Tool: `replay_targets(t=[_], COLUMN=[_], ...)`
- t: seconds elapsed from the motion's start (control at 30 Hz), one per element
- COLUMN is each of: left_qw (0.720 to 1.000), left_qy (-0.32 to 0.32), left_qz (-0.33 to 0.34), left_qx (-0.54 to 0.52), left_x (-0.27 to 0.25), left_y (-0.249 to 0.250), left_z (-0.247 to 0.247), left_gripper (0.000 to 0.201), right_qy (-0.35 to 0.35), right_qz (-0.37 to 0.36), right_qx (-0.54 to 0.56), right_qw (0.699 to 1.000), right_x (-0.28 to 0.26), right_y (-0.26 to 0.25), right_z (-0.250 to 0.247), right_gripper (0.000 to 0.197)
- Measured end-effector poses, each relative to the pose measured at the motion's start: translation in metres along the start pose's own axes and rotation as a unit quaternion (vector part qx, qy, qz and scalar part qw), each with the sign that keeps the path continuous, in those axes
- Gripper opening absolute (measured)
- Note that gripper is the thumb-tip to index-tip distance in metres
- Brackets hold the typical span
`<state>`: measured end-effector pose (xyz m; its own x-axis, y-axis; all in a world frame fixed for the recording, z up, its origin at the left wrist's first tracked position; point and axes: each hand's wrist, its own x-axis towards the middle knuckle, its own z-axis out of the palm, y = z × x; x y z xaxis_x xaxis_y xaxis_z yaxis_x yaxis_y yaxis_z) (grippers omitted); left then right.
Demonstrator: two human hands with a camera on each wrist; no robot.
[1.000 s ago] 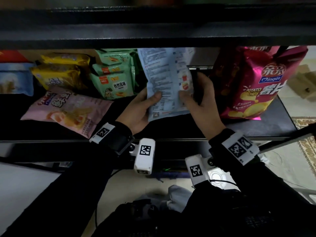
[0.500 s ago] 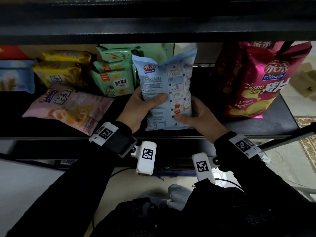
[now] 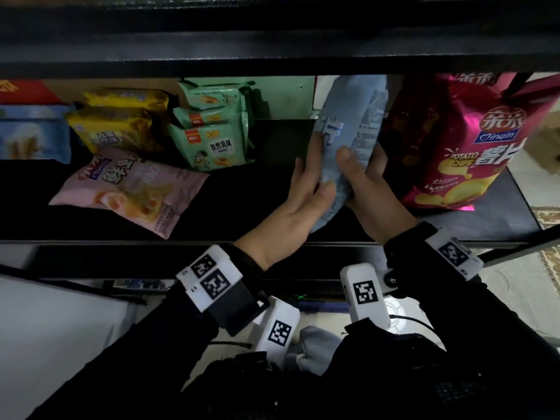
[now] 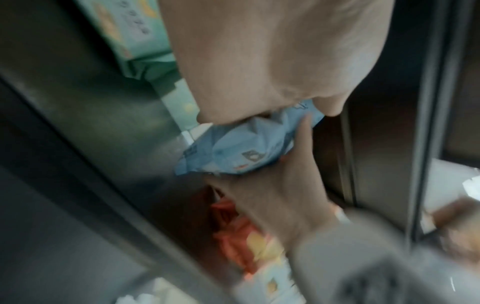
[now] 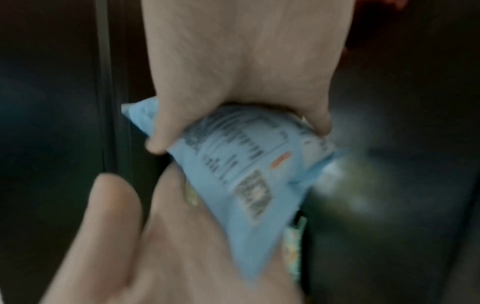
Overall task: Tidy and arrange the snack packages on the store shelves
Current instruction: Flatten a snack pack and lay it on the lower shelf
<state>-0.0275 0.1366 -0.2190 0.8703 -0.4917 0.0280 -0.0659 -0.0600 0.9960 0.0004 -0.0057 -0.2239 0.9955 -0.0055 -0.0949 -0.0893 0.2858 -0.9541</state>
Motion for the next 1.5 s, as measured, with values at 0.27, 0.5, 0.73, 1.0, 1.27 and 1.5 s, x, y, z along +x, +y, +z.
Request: replay_targets(t=[0.27, 0.5, 0.73, 1.0, 1.27, 1.5], left_qw=[0.991, 0.980, 0.987, 0.977, 0.947, 0.894], left_qy=[0.133, 0.046, 0.095, 0.159, 0.278, 0.291], left_qz=[0.028, -0.167, -0.127, -0.086, -0.088, -0.021], left_qx=[0.002, -0.096, -0.011, -0.117, -0.135, 0.341], left_x=[0.015, 0.039, 0.033, 0.020, 0.019, -0.025], left_y=[-0.010, -0.012, -0.013, -0.034, -0.053, -0.086], left_z=[-0.024, -0.049, -0.045, -0.053, -0.061, -0.066], left_gripper=[0.045, 0.132, 0.099, 0.053, 0.038, 0.023], right_qy=[-0.013, -0.015, -0.129, -0.148, -0.062, 0.106], right_qz=[0.121, 0.182, 0.091, 0.093, 0.023, -0.090], right_qx=[0.117, -0.030, -0.176, -0.158, -0.159, -0.181], right_qw=[0.986, 0.983, 0.972, 0.972, 0.985, 0.974], right_x=[0.008, 0.009, 0.008, 0.012, 0.033, 0.120], right_y=[-0.008, -0.002, 0.002, 0.013, 0.018, 0.001], right_z=[-0.009, -0.013, -0.014, -0.015, -0.004, -0.001], right_gripper=[0.057, 0.033, 0.060, 0.071, 0.054, 0.040])
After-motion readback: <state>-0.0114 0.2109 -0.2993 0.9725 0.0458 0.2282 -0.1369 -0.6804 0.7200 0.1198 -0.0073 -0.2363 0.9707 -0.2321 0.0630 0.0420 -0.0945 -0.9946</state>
